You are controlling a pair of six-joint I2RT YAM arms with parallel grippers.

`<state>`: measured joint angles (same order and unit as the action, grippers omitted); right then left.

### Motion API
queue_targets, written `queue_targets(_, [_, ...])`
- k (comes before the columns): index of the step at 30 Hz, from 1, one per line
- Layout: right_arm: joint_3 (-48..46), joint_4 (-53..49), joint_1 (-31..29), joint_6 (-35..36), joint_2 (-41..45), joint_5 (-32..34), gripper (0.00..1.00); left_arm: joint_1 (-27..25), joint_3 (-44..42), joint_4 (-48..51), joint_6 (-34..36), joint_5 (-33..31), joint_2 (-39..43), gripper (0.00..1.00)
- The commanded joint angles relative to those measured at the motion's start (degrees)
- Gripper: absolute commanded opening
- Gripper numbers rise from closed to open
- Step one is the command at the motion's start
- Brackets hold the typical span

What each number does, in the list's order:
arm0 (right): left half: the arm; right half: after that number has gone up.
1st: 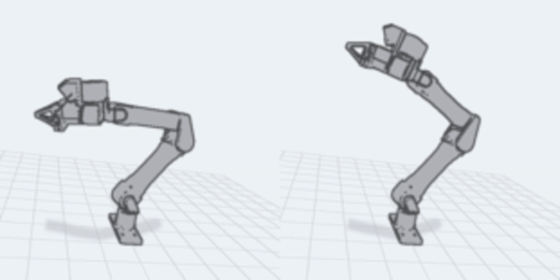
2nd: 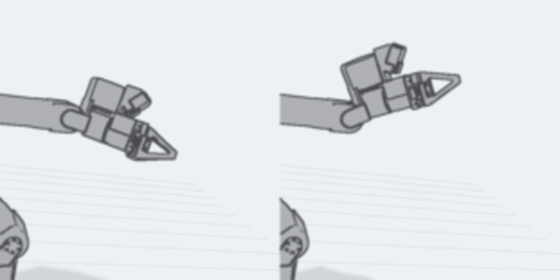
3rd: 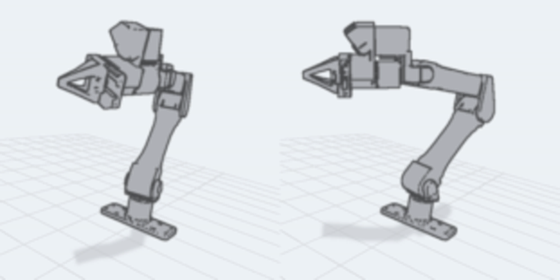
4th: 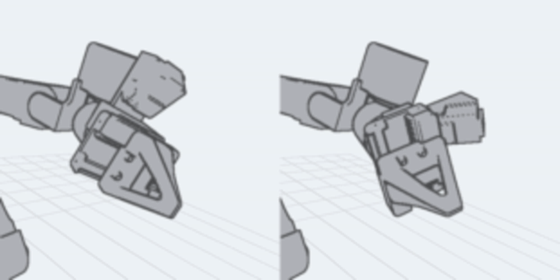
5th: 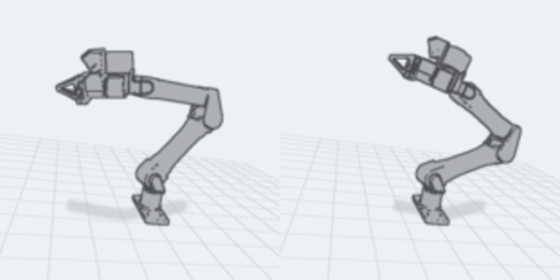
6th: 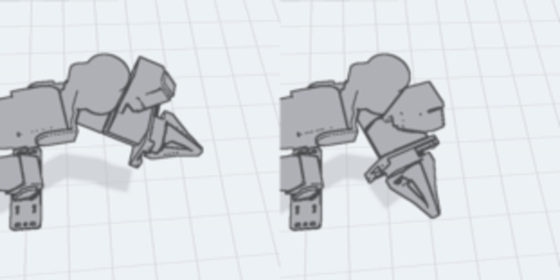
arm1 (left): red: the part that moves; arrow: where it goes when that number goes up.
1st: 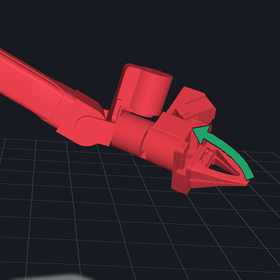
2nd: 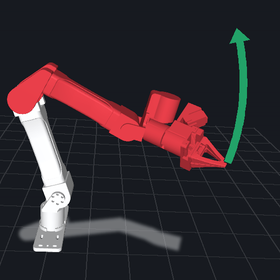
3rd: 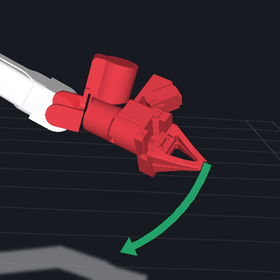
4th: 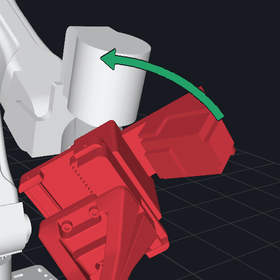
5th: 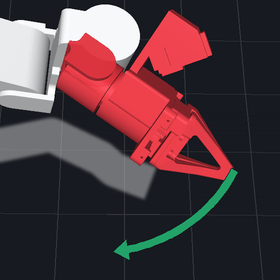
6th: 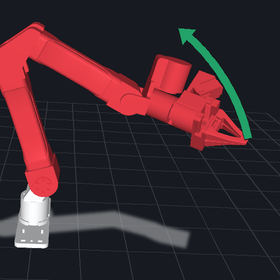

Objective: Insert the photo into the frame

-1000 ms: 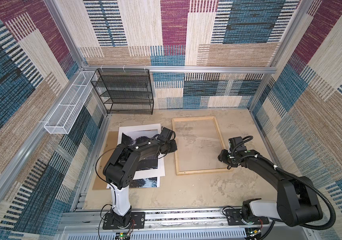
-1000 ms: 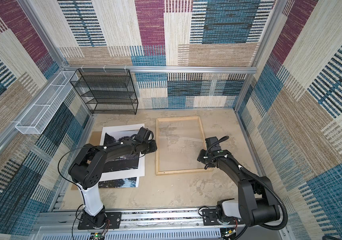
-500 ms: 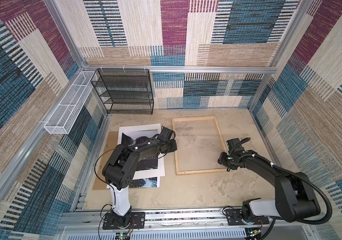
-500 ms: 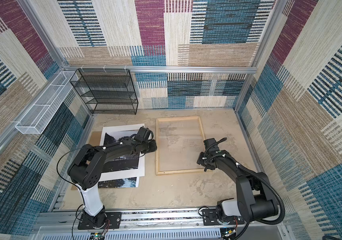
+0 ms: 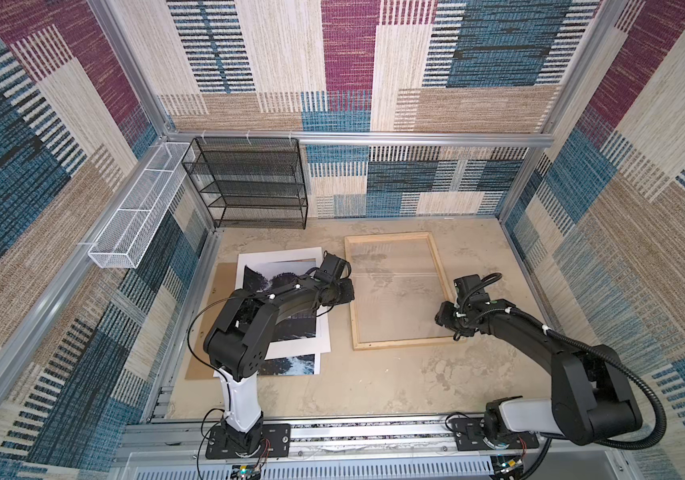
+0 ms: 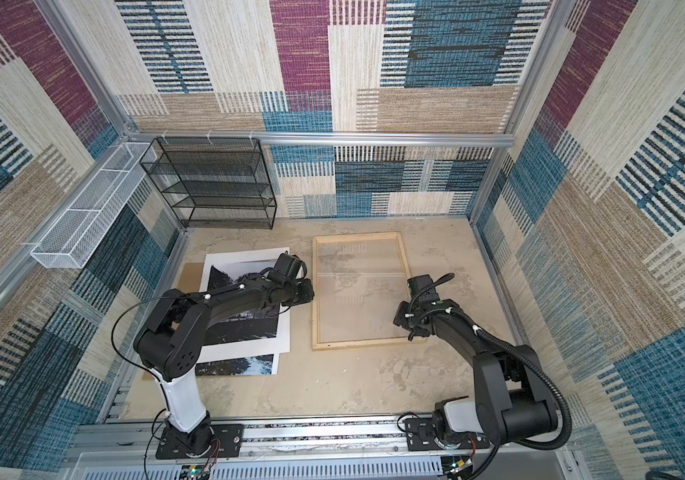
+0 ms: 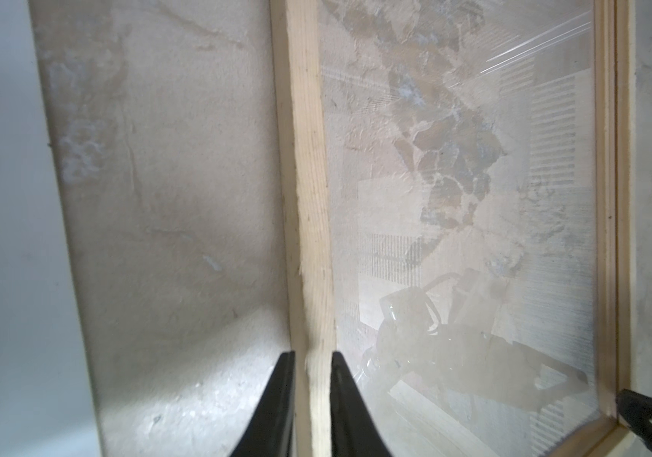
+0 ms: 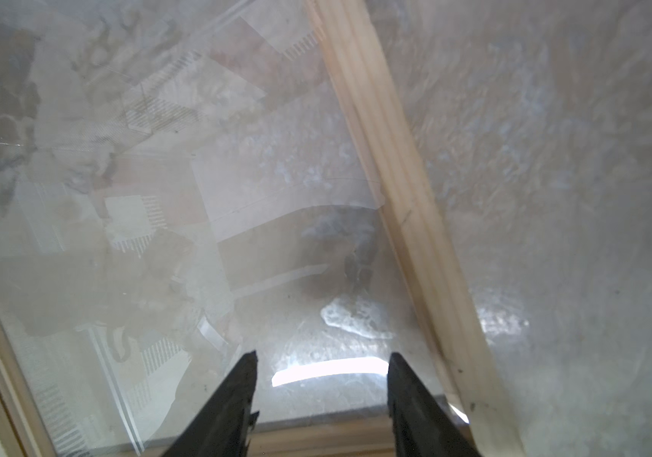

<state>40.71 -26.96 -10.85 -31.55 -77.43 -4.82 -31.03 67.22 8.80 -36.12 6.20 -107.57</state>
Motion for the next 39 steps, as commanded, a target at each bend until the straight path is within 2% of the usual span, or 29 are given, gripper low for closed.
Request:
queue_targets(1, [1.5, 2.0, 0.0, 0.5, 0.7, -0.8, 0.56, 0.1, -0.3, 0.8, 0.5, -0.3, 0.9, 0.22])
queue_targets(10, [6.2, 5.8, -0.6, 2.9, -3.9, -3.3, 0.55, -0.1, -0.3, 0.8, 0.9, -0.2, 1.3, 0.24])
queue_targets(18, [9.2, 6.9, -3.9, 5.3, -8.4, -5.2, 0.55, -0.2, -0.2, 0.8, 0.9, 0.0, 0.9, 0.24])
queue_targets(27, [11.2, 7.9, -7.8, 5.6, -14.3, -5.5, 0.54, -0.2, 0.0, 0.9, 1.0, -0.1, 0.9, 0.23])
queue_targets(39, [11.1, 8.4, -8.4, 6.0, -17.4, -4.9, 0.54, -0.2, 0.0, 1.3, 1.3, -0.2, 1.1, 0.23])
